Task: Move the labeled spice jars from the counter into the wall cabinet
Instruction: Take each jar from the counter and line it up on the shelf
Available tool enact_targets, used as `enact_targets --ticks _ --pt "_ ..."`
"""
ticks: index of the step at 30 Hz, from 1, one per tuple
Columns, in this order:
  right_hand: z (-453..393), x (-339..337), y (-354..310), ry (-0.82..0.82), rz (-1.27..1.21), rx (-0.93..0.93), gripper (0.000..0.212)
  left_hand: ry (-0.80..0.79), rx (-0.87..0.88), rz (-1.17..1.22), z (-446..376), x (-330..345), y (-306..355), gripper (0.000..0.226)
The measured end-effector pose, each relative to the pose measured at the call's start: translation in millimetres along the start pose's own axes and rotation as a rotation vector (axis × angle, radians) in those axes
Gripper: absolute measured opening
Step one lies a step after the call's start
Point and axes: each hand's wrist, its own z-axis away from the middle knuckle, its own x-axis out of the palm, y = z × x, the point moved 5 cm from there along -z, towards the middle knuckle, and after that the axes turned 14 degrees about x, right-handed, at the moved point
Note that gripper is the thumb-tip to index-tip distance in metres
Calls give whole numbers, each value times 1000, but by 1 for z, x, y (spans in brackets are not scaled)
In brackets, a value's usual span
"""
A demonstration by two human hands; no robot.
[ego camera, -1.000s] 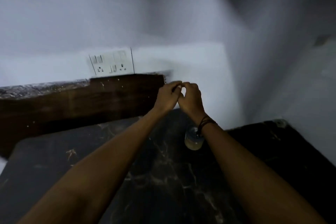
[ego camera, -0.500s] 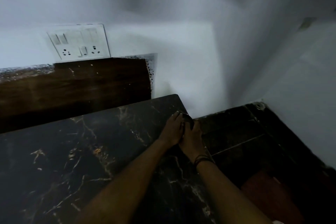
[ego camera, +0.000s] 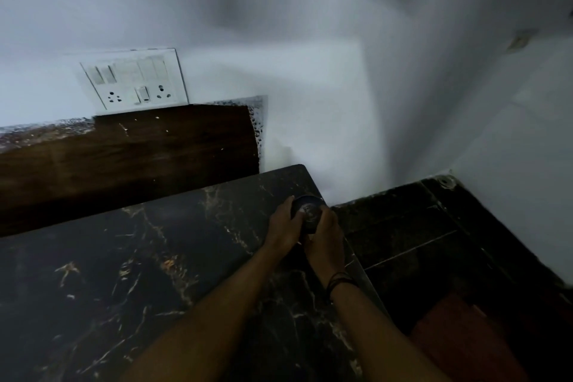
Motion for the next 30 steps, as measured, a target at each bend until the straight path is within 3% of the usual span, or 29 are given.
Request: enact_targets --ticks 3,6,12,19,23,30 --pt "6 -15 -13 -23 -240 -14 81 166 89 94 6 -22 23 31" --pt "11 -28 -23 -13 -314 -94 86 238 133 127 10 -41 39 39" --pt "28 -64 -56 35 -498 -208 61 271 144 233 19 -71 71 26" --pt "38 -78 -79 -88 -682 -60 33 275 166 409 38 -94 96 21" --pt "42 -92 -108 -128 -740 -84 22 299 201 452 46 -109 126 22" --pt "55 -163 -198 -190 -857 -312 28 357 369 512 40 -159 228 18"
